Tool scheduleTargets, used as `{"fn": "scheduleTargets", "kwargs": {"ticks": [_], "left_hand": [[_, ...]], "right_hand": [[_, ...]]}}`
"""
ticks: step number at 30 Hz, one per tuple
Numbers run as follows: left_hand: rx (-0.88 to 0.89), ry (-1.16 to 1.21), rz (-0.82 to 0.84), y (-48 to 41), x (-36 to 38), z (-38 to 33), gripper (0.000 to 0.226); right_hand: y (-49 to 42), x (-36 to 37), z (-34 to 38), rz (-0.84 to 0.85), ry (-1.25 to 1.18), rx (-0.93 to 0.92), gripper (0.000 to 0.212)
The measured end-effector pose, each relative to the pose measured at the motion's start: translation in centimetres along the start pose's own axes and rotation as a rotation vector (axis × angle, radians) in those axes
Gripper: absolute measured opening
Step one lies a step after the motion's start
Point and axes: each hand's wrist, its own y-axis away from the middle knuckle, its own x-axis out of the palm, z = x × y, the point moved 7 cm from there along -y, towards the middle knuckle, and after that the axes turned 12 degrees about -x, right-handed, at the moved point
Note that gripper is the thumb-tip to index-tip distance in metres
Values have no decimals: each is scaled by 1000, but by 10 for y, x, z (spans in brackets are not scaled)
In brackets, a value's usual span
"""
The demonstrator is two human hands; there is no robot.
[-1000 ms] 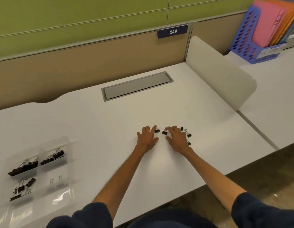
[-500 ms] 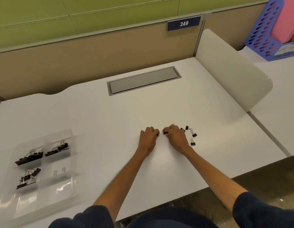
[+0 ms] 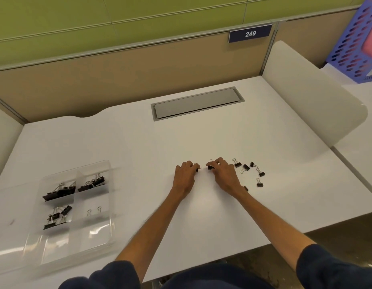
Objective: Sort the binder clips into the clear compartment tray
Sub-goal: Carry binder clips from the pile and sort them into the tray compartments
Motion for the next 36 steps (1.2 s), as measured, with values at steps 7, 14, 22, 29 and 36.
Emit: {"fn": "scheduleTargets", "kwargs": {"ticks": [7, 14, 22, 29, 36], "left_hand": [[-78, 1, -94, 7, -39, 55, 33], [-160, -34, -172, 21, -76, 114, 25], [-268, -74, -262, 49, -121, 194, 25], [-315, -115, -304, 81, -160, 253, 24], [-338, -130, -151, 121, -164, 306, 28]], "right_hand": [[-36, 12, 66, -52, -46, -116, 33], [-68, 32, 136, -40, -59, -230, 33], [-89, 62, 219, 9, -97, -357, 31], [-93, 92, 293, 73, -109, -485, 29], [-88, 119, 350, 119, -105, -562, 28]]}}
